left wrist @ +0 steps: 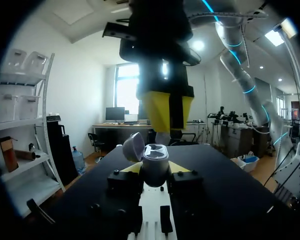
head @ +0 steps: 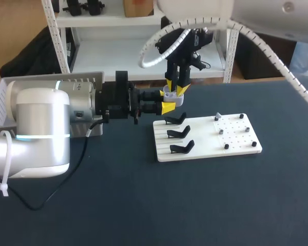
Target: Pick up each earbud case from the left stands, insert the matching earbuds, close the lid, and place the case in the box.
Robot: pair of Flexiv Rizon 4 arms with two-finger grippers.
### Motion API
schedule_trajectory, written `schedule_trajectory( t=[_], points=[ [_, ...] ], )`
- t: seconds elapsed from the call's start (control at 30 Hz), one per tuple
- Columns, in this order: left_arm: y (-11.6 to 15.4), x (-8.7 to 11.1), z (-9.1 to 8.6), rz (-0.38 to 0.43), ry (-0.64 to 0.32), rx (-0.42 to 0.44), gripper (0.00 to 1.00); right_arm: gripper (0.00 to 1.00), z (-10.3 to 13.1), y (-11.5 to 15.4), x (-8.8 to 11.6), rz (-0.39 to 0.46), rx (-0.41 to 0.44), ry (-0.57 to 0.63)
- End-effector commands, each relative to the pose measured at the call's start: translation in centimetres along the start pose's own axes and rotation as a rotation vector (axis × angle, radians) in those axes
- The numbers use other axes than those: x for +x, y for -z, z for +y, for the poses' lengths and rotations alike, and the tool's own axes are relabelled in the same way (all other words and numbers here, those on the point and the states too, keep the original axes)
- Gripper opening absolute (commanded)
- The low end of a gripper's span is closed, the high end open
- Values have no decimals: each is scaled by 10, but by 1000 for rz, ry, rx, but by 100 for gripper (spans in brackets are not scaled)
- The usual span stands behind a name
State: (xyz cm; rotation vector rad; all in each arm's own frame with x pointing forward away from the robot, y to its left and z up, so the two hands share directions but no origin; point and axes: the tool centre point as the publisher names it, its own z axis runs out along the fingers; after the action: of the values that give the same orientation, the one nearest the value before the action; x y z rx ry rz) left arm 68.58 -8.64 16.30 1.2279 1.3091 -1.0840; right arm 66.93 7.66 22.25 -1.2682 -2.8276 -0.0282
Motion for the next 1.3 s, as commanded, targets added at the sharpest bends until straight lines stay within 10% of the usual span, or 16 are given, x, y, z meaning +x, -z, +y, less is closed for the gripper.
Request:
schedule_trajectory(
  t=[0.03,1.3],
  points=[
    [0,1,-1,-3,-2,-5,0,0,3,0,-2,-15,4,3],
    [0,1,-1,-3,-2,-5,0,0,3,-14,-4,18,25,27]
  ],
)
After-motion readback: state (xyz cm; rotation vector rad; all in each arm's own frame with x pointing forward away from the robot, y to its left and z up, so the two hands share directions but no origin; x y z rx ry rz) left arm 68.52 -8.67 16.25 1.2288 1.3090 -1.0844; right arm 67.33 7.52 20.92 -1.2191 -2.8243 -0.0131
